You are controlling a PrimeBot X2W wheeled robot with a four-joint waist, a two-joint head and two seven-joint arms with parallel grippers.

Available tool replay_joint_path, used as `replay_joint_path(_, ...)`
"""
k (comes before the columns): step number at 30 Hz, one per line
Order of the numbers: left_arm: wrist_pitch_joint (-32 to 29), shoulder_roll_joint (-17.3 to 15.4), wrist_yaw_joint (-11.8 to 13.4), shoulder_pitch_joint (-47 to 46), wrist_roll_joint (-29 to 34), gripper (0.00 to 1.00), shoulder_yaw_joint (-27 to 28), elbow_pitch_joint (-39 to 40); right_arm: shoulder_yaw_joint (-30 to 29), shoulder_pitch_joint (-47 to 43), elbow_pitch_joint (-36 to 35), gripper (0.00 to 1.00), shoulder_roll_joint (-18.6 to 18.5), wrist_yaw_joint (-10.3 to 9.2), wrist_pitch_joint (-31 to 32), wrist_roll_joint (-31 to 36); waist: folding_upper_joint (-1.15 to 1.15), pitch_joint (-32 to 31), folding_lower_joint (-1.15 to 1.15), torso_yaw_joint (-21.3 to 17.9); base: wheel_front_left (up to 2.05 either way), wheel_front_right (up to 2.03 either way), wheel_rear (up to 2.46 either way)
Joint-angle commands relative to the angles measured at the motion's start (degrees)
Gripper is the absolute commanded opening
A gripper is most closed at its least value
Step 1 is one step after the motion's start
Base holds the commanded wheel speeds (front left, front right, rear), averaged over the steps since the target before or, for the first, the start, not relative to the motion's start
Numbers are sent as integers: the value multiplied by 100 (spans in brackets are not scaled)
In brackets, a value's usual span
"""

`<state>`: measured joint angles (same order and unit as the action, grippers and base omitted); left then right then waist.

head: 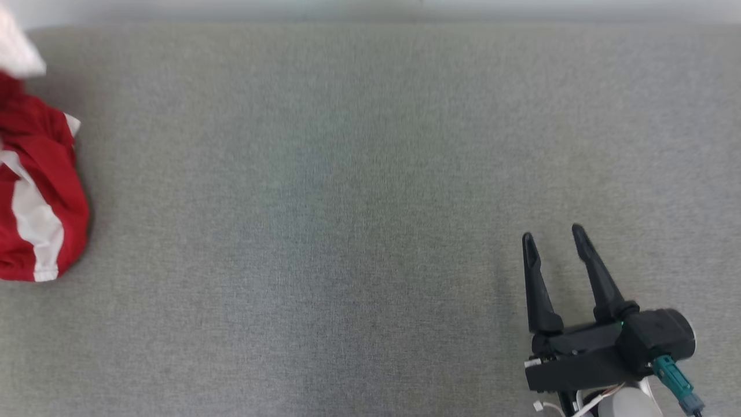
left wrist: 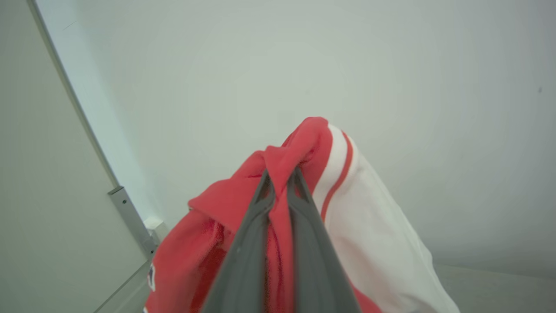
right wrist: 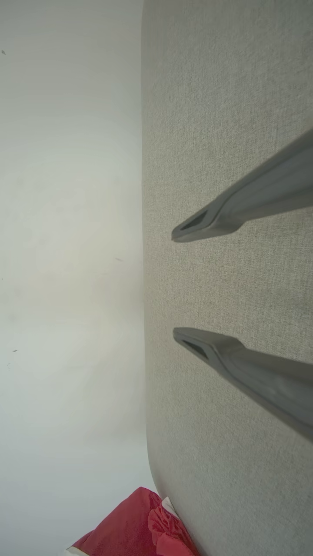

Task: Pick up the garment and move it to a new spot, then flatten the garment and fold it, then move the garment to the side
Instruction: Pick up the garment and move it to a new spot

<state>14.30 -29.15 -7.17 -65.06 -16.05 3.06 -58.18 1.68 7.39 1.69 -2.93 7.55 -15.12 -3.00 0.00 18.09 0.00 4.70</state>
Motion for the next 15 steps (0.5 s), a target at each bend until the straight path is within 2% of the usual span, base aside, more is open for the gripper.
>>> replay_joint_path(1,44,17,-31,-112,44,0,-43,130,18,-95,39,100,8,-12,-5,-57,0,-310,0,-20,0,0,0)
replay_joint_path(9,-100,307,-27,-379,-257,0,-669,1507,67,-266,104,100,8,-12,-6,-313,0,-708,0,-397,0,0,0)
replay_joint_path(13,-324,432,-27,-216,-546,0,-896,2437,130,-260,122,100,9,-12,-5,-444,0,-756,0,-757,0,0,0)
replay_joint_path(15,-566,612,-28,17,-711,0,-1032,3142,113,-296,135,100,7,-12,-6,-517,0,-788,0,-1059,0,0,0)
